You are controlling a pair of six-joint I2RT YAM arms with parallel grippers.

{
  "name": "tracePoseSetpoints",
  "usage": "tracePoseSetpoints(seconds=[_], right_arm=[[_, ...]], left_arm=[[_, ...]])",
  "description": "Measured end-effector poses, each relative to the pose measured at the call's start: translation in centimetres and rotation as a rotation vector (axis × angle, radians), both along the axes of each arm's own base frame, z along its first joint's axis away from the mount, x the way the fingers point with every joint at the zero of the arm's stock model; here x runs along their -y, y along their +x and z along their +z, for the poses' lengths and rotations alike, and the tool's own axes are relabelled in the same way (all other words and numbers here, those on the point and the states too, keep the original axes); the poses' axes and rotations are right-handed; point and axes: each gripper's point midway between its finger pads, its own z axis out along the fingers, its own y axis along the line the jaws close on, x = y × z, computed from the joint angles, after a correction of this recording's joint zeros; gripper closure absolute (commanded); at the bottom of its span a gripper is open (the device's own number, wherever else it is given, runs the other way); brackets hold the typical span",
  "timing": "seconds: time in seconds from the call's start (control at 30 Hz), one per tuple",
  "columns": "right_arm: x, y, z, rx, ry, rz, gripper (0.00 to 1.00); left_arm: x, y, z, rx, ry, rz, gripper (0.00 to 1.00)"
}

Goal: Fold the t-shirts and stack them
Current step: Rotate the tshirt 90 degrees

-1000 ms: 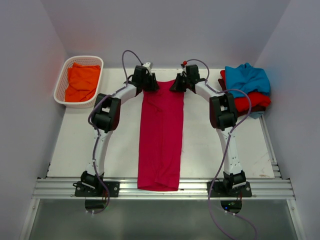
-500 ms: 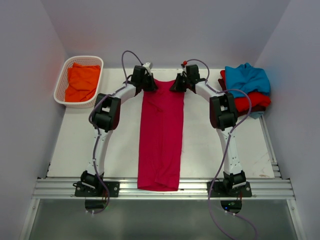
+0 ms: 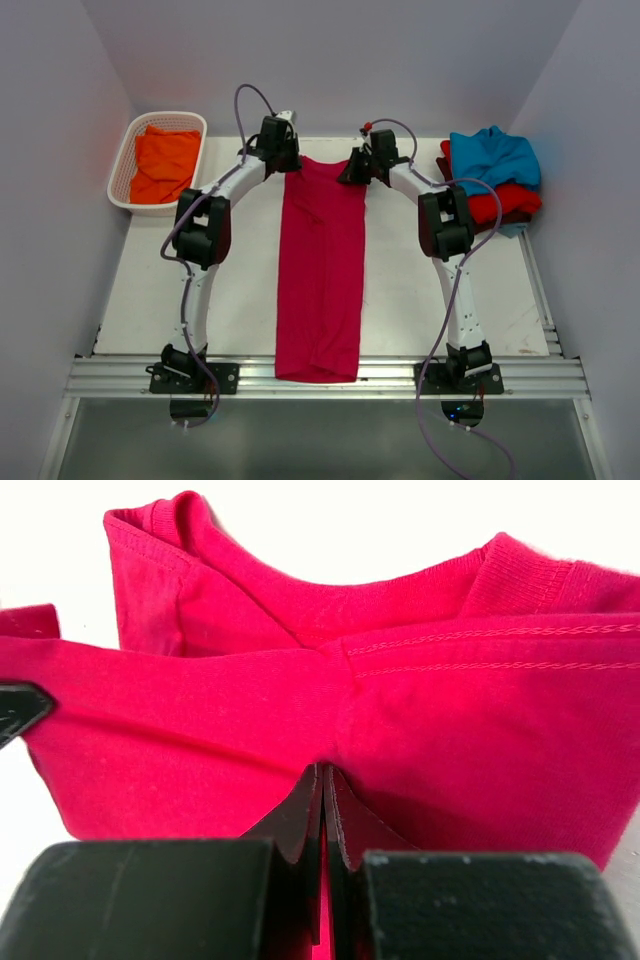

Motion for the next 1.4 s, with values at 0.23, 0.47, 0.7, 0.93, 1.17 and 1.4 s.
tracePoseSetpoints(seconds=[0.23, 0.47, 0.7, 0.93, 1.17, 1.4], right_arm=[[-0.2, -0.2, 0.0, -0.004, 0.003, 0.007, 1.0], [0.2, -0.1, -0.1, -0.01, 0.001, 0.001, 1.0], [0.2, -0.1, -0.1, -0.011, 0.0, 0.001, 1.0], [0.3, -0.1, -0.1, -0.011, 0.001, 0.0, 1.0], [0.3, -0.1, -0.1, -0.01, 0.001, 0.0, 1.0], [0.3, -0.1, -0.1, -0.01, 0.001, 0.0, 1.0]], left_arm=[[-1.8, -0.6, -0.9, -0.052, 0.07, 0.062, 0.87], [-7.8, -0.3, 1.4, -0.016, 0.141, 0.23, 0.41], [-9.8, -0.5, 6.8, 0.126, 0.052, 0.25, 0.49], [-1.3, -0.7, 7.2, 0.18, -0.266, -0.046, 1.0], [0.9, -1.2, -1.1, 0.021, -0.37, -0.092, 1.0], [1.7, -1.6, -6.3, -0.086, -0.436, -0.073, 1.0]])
